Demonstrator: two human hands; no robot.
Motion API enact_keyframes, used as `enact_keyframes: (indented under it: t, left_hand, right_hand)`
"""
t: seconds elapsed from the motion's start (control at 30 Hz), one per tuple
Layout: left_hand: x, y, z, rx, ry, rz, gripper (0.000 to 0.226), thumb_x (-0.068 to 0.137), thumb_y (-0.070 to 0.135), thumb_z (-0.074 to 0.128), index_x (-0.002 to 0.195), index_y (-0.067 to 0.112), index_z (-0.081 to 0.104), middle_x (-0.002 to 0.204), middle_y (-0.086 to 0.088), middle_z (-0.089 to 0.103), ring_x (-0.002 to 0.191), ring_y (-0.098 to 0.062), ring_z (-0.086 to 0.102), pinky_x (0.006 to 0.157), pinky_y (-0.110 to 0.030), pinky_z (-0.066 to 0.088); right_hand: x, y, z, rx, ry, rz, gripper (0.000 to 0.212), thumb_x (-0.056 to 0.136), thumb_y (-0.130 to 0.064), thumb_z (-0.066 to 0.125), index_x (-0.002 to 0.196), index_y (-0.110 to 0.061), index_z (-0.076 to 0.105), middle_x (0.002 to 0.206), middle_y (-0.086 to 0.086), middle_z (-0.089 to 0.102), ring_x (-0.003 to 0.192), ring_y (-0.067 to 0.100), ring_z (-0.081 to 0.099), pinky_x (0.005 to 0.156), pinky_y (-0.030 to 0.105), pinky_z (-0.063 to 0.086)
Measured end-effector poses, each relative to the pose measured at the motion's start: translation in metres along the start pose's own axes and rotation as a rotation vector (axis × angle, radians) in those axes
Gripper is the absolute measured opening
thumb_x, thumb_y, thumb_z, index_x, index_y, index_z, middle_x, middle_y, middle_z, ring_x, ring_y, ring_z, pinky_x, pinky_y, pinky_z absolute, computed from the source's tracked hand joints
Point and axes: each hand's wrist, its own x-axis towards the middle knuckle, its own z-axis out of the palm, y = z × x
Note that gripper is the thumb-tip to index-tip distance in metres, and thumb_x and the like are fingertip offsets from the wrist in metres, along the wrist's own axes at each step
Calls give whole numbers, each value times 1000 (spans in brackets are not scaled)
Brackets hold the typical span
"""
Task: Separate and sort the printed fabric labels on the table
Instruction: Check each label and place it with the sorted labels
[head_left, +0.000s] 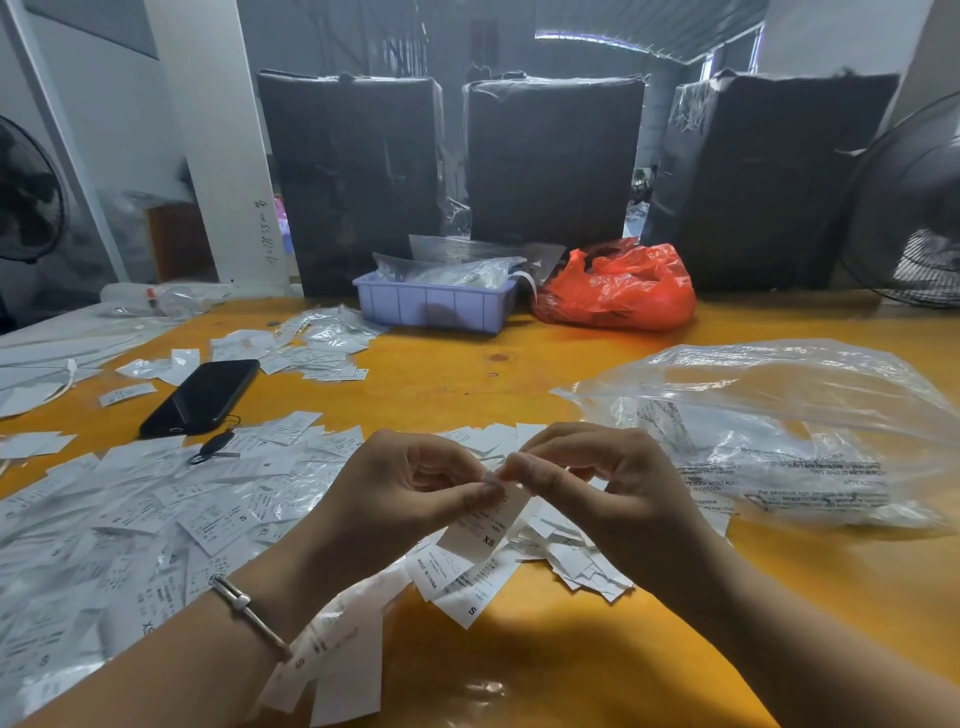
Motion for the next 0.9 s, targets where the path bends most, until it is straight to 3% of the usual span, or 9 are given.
enact_keyframes:
  t: [0.07, 0.2, 0.33, 0.47, 0.57, 0.63, 0.7, 0.8, 0.9]
  left_hand:
    - [0, 0, 0, 2, 1, 7, 20, 68, 29, 74, 77, 12, 77, 79, -2, 76, 78, -16, 73, 66, -19, 55]
    - [1, -2, 0, 34, -19, -10, 19, 67, 28, 74, 76, 11, 77, 78, -4, 76, 77, -17, 73, 66, -19, 55]
    - [2, -3, -7, 73, 35, -43, 21, 69, 29, 73, 84, 15, 76, 85, -1, 76, 84, -13, 72, 75, -24, 58]
    - [4, -5, -16, 120, 132, -97, 15, 85, 8, 69, 92, 20, 74, 87, 2, 76, 87, -10, 70, 73, -22, 57]
    - [5, -7, -25, 246, 173, -143, 31, 90, -3, 58, 88, 23, 75, 87, 8, 75, 83, -5, 68, 69, -19, 52]
    - [5, -10, -30, 324, 188, -221, 34, 91, -2, 54, 82, 23, 74, 81, 9, 73, 73, -5, 64, 64, -24, 48]
    - [6, -15, -34, 434, 208, -315, 34, 92, 0, 51, 77, 23, 71, 76, 7, 70, 69, -11, 61, 59, -28, 43]
    - [5, -19, -40, 665, 251, -433, 35, 87, 0, 44, 75, 25, 65, 82, 6, 64, 75, -16, 59, 60, -29, 41]
    - [4, -18, -45, 847, 259, -538, 31, 83, 3, 42, 74, 25, 62, 81, 10, 60, 77, -16, 55, 61, -30, 37]
  right_hand:
    - [1, 1, 2, 11, -28, 20, 29, 82, -38, 62, 82, -14, 79, 79, -3, 72, 77, 15, 65, 64, 46, 50]
    - [2, 3, 2, -23, -63, 55, 33, 80, -43, 61, 81, -15, 79, 77, -5, 72, 73, 10, 64, 61, 31, 47]
    - [4, 9, -9, -120, 66, 87, 28, 81, -41, 67, 76, -16, 77, 70, -5, 70, 68, 9, 64, 60, 26, 49]
    - [8, 21, -28, -608, 102, 216, 25, 88, -38, 62, 80, -18, 74, 73, -6, 69, 67, 12, 63, 61, 34, 53]
    - [12, 28, -42, -862, 231, 332, 21, 89, -34, 56, 86, -20, 72, 84, -3, 70, 76, 17, 61, 60, 28, 45]
    - [14, 33, -49, -943, 270, 396, 20, 88, -29, 53, 96, -19, 69, 99, 1, 68, 89, 22, 59, 69, 31, 46]
    - [16, 38, -54, -1032, 230, 493, 21, 87, -24, 52, 103, -16, 63, 109, 4, 62, 102, 25, 53, 81, 37, 41]
    - [16, 46, -61, -1151, 163, 615, 19, 85, -13, 46, 101, -16, 55, 98, 4, 47, 103, 27, 46, 82, 38, 34]
    - [15, 57, -69, -1210, 113, 714, 29, 89, -12, 43, 116, -18, 53, 115, 4, 53, 112, 27, 48, 91, 40, 34]
